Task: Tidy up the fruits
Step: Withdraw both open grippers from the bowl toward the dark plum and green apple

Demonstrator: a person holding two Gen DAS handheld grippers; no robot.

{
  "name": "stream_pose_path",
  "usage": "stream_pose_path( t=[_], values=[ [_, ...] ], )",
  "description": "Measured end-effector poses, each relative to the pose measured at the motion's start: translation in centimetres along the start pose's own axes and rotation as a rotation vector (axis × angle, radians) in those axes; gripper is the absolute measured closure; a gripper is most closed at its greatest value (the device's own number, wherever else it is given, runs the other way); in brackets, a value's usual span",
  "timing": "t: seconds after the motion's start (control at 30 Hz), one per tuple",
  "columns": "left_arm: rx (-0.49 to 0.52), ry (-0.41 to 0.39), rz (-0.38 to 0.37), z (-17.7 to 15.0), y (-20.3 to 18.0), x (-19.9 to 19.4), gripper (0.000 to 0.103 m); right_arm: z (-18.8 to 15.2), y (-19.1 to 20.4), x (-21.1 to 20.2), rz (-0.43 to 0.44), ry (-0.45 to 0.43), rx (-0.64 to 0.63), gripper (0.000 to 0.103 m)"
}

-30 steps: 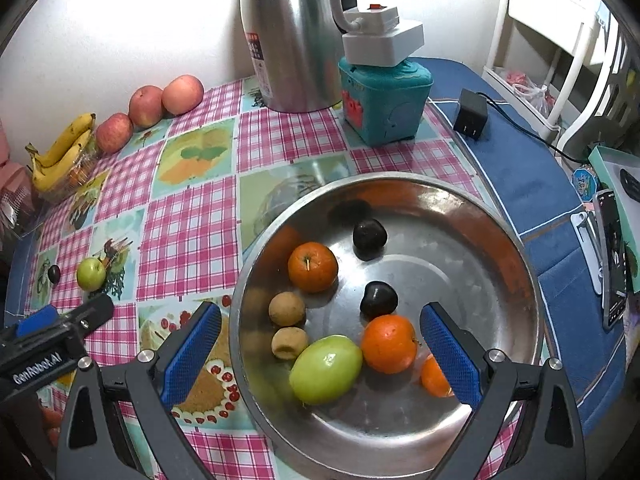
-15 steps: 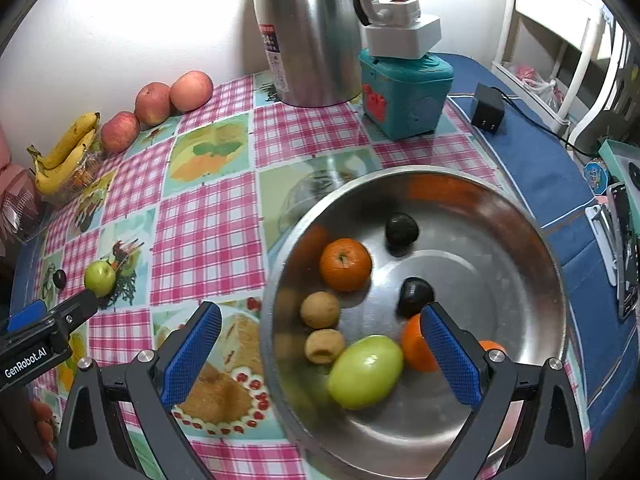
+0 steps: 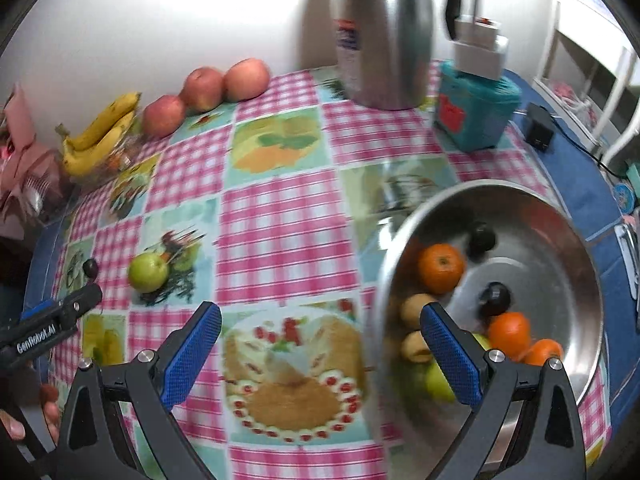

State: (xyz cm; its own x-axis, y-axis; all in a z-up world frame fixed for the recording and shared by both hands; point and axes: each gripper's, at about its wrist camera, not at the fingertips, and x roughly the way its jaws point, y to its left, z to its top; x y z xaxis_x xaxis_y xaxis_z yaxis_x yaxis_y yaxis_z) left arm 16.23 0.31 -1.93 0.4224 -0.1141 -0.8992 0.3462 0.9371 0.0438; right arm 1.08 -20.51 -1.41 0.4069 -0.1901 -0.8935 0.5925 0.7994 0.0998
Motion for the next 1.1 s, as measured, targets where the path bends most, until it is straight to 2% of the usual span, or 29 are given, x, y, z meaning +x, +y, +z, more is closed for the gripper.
stream_pose_path(
  t=[0.3,0.63,1.0,1.1],
  values=[
    [-0.061,0.014,0.023,0.3,4.0,0.9,0.0,-0.4,5.3,1.7,0.033,0.036,-0.086,0.003],
    [-0.054,0.02,0.007,0.7,3.8,1.7,0.0,-1.1,9.5,3.1,0.064,0.072,-0.158,0.003],
    [-0.06,0.003,0.004,1.9,4.1,2.3,0.0,-0.6,12.0,3.9,0.057,0.075,-0.216,0.003],
    [-0.094,-0.004,0.006,2.3,5.1,2.6,0.0,-0.3,12.4,4.0,0.065,0.074,-0.224,0.003]
  ],
)
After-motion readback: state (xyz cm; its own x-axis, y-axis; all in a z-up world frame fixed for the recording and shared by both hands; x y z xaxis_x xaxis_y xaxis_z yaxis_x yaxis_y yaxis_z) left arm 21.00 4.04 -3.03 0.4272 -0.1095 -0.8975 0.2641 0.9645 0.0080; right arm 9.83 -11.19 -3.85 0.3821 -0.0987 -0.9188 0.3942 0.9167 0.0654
